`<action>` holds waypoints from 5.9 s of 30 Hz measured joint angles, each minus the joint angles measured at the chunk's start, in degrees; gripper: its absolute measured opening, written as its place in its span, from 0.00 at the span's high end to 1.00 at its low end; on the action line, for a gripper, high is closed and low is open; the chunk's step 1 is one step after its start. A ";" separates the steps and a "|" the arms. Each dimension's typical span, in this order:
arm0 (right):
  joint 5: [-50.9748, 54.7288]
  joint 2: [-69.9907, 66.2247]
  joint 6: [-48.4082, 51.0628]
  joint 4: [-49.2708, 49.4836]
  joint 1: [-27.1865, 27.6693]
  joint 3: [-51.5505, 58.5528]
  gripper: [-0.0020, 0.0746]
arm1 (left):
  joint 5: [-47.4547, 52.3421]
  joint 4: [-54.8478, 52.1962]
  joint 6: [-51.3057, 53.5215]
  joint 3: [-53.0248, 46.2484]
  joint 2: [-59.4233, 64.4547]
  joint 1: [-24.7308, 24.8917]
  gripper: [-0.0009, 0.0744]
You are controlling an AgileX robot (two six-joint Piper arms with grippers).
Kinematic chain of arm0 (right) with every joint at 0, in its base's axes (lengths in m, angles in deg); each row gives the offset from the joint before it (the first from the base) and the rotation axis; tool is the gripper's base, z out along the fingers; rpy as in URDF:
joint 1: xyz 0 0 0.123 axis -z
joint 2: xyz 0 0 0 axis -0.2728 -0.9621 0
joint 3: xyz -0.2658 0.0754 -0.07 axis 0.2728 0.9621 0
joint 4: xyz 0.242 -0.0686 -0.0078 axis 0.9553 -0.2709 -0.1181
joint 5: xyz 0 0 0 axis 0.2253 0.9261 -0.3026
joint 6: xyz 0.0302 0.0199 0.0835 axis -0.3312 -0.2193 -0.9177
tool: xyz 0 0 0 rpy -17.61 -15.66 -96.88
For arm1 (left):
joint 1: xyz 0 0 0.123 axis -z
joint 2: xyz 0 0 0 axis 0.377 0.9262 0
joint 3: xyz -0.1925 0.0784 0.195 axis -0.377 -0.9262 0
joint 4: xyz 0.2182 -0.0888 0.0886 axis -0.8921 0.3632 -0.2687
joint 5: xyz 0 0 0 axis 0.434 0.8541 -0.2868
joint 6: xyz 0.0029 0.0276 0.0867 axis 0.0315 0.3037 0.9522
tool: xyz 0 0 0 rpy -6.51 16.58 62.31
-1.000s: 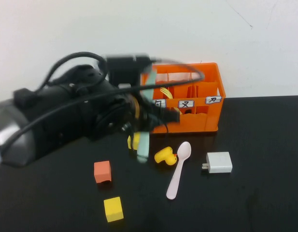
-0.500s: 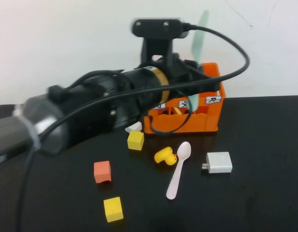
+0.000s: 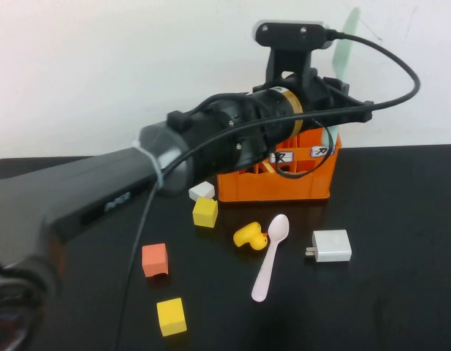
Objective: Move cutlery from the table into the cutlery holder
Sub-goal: Place the knife on the box, then pick up the spoon
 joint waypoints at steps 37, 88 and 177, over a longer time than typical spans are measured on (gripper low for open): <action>0.00 0.00 -0.12 0.00 0.00 0.00 0.98 | -14.40 2.50 9.33 7.87 11.91 -7.37 0.86; 0.00 0.00 -0.24 5.87 0.00 0.00 0.98 | -21.27 13.21 25.95 12.54 19.34 -7.94 0.85; -19.18 -21.46 0.93 4.91 0.00 9.05 0.98 | 30.27 79.47 73.67 -14.45 4.70 -5.55 0.48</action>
